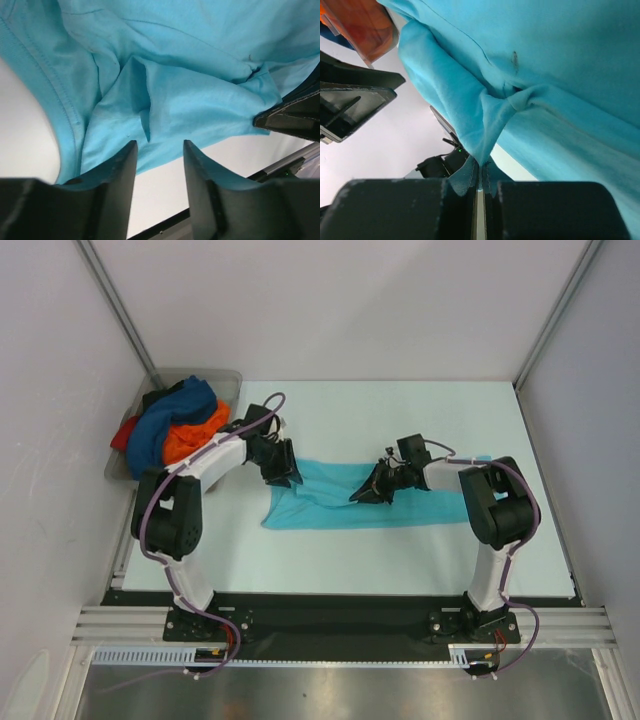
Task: Fold and stack the t-shirts
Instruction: Fold the tshirt
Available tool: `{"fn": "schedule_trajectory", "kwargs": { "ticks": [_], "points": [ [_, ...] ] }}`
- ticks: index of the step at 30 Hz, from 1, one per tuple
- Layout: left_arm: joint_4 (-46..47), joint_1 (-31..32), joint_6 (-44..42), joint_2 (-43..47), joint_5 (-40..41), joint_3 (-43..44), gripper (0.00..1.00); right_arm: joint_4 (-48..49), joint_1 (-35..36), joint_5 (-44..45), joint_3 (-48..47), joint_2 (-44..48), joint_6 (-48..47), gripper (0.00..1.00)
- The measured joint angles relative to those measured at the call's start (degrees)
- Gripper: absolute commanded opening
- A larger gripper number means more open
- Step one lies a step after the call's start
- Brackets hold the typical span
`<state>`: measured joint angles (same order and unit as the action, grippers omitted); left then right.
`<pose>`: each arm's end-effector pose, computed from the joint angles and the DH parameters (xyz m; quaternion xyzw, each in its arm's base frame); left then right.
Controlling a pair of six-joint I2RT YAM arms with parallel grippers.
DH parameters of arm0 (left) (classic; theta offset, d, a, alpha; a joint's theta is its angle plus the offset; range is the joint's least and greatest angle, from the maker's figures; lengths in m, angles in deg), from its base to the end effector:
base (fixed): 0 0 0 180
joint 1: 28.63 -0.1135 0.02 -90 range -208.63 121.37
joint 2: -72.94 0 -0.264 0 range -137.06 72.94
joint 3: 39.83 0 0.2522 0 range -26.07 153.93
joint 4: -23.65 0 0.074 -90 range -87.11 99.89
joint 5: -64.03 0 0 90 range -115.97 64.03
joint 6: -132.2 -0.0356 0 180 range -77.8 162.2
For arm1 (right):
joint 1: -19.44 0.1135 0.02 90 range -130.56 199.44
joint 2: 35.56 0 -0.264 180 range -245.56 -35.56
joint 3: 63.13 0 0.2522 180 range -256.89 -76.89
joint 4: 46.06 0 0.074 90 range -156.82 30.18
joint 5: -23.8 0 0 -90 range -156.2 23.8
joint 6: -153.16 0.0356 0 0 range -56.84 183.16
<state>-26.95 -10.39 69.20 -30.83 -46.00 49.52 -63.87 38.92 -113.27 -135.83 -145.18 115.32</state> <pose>0.3499 -0.1282 0.2097 -0.0359 0.9615 -0.2386 0.1313 0.3373 0.1470 0.1305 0.1297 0.8725 0.4711 0.0025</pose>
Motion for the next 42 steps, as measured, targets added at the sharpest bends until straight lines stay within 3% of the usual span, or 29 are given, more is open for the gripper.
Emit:
{"fn": "schedule_trajectory", "kwargs": {
  "ticks": [4,12,20,27,34,42],
  "points": [
    [2.43,0.02,-0.46,-0.17,-1.31,-1.60,0.58,0.00,-0.11,-0.48,-1.16,-0.90,-0.37,0.00],
    [11.41,0.04,0.24,-0.83,-7.06,-8.31,0.58,0.00,-0.09,-0.96,-1.81,-1.49,-0.39,0.00],
    [16.35,0.22,1.46,-3.17,-9.20,-8.39,0.36,-0.02,-0.04,-1.31,-2.80,-1.55,-0.46,0.00],
    [16.20,0.31,0.90,-3.17,-8.44,-8.37,0.53,-0.07,0.02,-1.31,-2.80,-1.55,-0.66,0.00],
    [13.97,0.35,-0.46,-3.17,-4.79,-8.24,0.55,-0.07,0.33,-1.29,-2.80,-1.55,-0.66,0.00],
    [20.13,0.39,0.11,-3.17,-6.49,-8.24,0.52,-0.07,0.72,-1.27,-2.80,-1.55,-0.66,0.00]
  ]
}}
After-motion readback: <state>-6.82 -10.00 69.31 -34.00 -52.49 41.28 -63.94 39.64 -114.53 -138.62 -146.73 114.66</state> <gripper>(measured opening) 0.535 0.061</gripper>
